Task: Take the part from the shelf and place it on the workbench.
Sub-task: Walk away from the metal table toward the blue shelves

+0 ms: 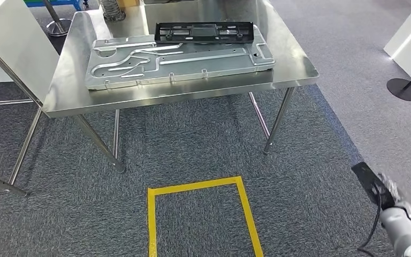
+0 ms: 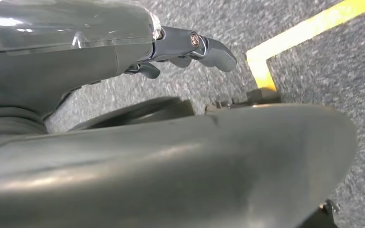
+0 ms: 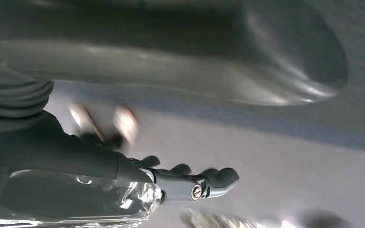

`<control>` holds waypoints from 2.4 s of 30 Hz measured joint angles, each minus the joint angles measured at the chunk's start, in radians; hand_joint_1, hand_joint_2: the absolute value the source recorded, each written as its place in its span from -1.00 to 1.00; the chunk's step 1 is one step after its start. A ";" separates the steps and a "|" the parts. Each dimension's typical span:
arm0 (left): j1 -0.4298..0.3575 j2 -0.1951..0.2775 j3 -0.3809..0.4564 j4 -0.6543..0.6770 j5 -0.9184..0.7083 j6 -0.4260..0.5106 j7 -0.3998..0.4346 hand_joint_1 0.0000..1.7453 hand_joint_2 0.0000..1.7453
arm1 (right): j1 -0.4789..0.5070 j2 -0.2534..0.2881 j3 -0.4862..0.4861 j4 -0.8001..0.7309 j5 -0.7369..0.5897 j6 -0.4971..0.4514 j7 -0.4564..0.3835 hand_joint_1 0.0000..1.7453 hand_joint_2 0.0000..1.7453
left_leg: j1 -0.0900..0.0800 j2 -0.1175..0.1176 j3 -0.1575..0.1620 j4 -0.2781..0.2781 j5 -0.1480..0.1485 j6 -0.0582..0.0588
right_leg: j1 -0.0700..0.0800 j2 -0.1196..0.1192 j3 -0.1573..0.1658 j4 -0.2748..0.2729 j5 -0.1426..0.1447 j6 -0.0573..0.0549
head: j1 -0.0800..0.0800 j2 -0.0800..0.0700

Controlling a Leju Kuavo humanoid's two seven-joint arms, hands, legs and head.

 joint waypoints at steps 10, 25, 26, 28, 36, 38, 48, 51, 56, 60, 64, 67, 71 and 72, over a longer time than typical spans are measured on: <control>-0.006 0.004 -0.006 0.000 -0.043 -0.014 0.027 -1.00 -1.00 | 0.307 0.319 -0.266 0.067 -0.200 0.032 0.049 -1.00 -1.00 | 0.006 0.013 -0.063 -0.051 0.100 0.015 | -0.012 0.025 -0.048 0.252 -0.166 0.034 | 0.001 0.000; -0.025 0.019 -0.093 -0.002 -0.135 -0.054 0.027 -1.00 -1.00 | 0.336 0.559 -0.344 0.094 -0.143 0.075 0.031 -1.00 -0.50 | 0.020 0.019 -0.196 0.299 -0.087 -0.056 | -0.008 0.028 0.050 0.006 -0.068 -0.025 | -0.003 0.000; -0.025 0.019 -0.097 -0.002 -0.136 -0.054 0.027 -1.00 -1.00 | 0.336 0.561 -0.344 0.094 -0.142 0.075 0.031 -1.00 0.00 | 0.020 0.018 -0.163 0.270 -0.066 -0.051 | -0.005 0.029 0.041 0.007 -0.060 -0.025 | -0.003 0.000; -0.028 0.021 -0.103 -0.002 -0.137 -0.054 0.027 -1.00 -1.00 | 0.336 0.565 -0.344 0.094 -0.139 0.073 0.033 -1.00 1.00 | 0.016 0.016 -0.054 0.126 -0.026 -0.035 | -0.002 0.031 0.028 0.007 -0.047 -0.022 | -0.003 0.000; -0.041 0.024 -0.128 -0.002 -0.160 -0.060 0.031 -1.00 -1.00 | 0.344 0.576 -0.337 0.097 -0.103 0.038 0.059 -1.00 1.00 | 0.009 0.021 0.015 -0.051 0.021 0.013 | -0.003 0.029 -0.013 0.079 -0.082 0.017 | -0.003 0.000; -0.041 0.023 -0.131 -0.002 -0.161 -0.062 0.034 -1.00 -1.00 | 0.348 0.577 -0.333 0.099 -0.095 0.040 0.061 -1.00 1.00 | 0.005 0.024 -0.001 -0.048 0.032 0.018 | -0.003 0.030 -0.062 0.212 -0.163 0.020 | -0.003 0.000; -0.044 0.024 -0.139 -0.002 -0.156 -0.059 0.045 -1.00 -1.00 | 0.359 0.579 -0.314 0.102 -0.063 0.034 0.064 -1.00 1.00 | -0.002 0.025 -0.049 0.011 0.028 -0.012 | 0.002 0.027 0.091 0.007 -0.100 -0.011 | -0.003 0.000; -0.043 0.025 -0.140 -0.002 -0.149 -0.053 0.047 -1.00 -1.00 | 0.358 0.581 -0.305 0.103 -0.046 0.035 0.065 -1.00 1.00 | 0.003 0.019 -0.078 0.078 -0.022 -0.031 | -0.004 0.025 0.088 -0.002 -0.089 -0.028 | -0.003 0.000; -0.039 0.029 -0.139 -0.002 -0.142 -0.040 0.048 -1.00 -1.00 | 0.356 0.584 -0.284 0.104 -0.025 0.035 0.072 -1.00 1.00 | 0.018 0.018 -0.162 0.277 -0.093 -0.050 | -0.005 0.026 0.078 0.000 -0.083 -0.028 | -0.003 0.000; -0.041 0.031 -0.139 -0.002 -0.134 -0.033 0.048 -1.00 -1.00 | 0.354 0.592 -0.274 0.104 -0.015 0.029 0.074 -1.00 1.00 | 0.017 0.016 -0.040 0.025 0.018 -0.037 | -0.005 0.028 0.078 -0.001 -0.077 -0.015 | -0.003 0.000; -0.032 0.035 -0.131 -0.002 -0.110 -0.026 0.047 -1.00 -1.00 | 0.355 0.602 -0.263 0.104 -0.006 0.018 0.086 -1.00 1.00 | 0.012 0.016 -0.034 -0.011 0.029 -0.013 | -0.005 0.029 0.074 -0.006 -0.069 0.010 | -0.003 0.000; -0.026 0.036 -0.123 -0.002 -0.098 -0.023 0.045 -1.00 -1.00 | 0.356 0.604 -0.262 0.105 -0.002 0.015 0.101 -1.00 1.00 | 0.015 0.020 -0.032 -0.027 0.045 0.007 | -0.004 0.029 0.030 0.094 -0.139 0.015 | -0.003 0.000; -0.010 0.038 -0.112 -0.002 -0.087 -0.014 0.046 -1.00 -1.00 | 0.365 0.606 -0.262 0.108 -0.002 0.014 0.112 -1.00 1.00 | 0.005 0.021 -0.042 -0.020 0.047 0.013 | -0.002 0.029 -0.036 0.260 -0.198 0.014 | -0.003 0.000; -0.007 0.038 -0.109 -0.002 -0.086 -0.010 0.046 -1.00 -1.00 | 0.368 0.607 -0.262 0.108 -0.002 0.014 0.114 -1.00 1.00 | 0.005 0.020 -0.044 -0.015 0.046 0.013 | -0.002 0.029 -0.015 0.222 -0.171 0.012 | -0.003 0.000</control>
